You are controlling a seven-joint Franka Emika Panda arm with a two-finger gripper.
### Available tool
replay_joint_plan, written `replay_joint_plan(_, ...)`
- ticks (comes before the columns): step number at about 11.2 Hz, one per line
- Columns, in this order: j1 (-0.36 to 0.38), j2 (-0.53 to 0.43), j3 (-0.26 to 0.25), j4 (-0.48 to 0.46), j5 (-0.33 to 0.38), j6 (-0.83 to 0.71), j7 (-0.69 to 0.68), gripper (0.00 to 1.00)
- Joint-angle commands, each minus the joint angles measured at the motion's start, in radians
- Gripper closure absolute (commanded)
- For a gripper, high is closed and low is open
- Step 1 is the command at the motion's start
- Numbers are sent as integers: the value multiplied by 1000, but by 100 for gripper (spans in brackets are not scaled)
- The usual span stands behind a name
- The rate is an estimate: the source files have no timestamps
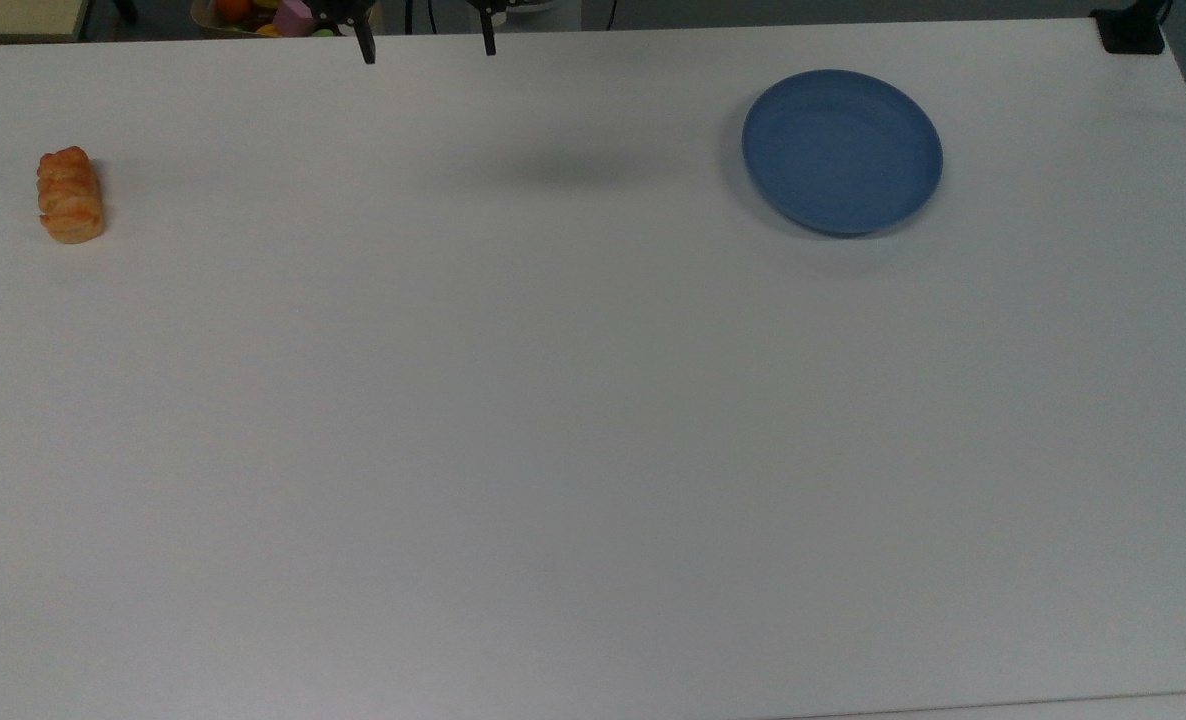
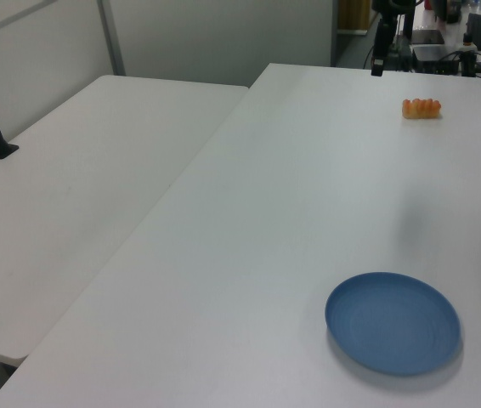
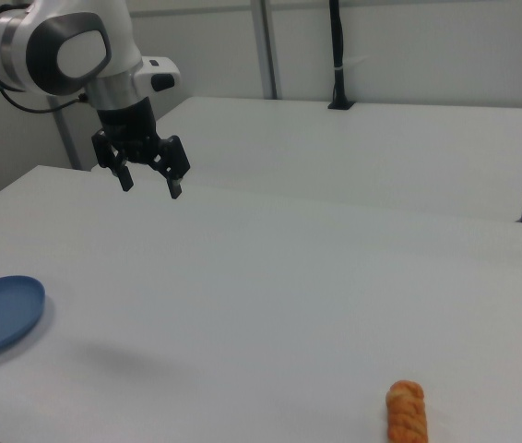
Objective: Put the bread on the table
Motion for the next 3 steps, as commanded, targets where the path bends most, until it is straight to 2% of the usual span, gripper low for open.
replay_joint_plan(1, 31, -14, -13, -21, -14, 11, -19, 0)
replay_joint_plan(3, 33, -14, -13, -23, -14, 7, -21, 0)
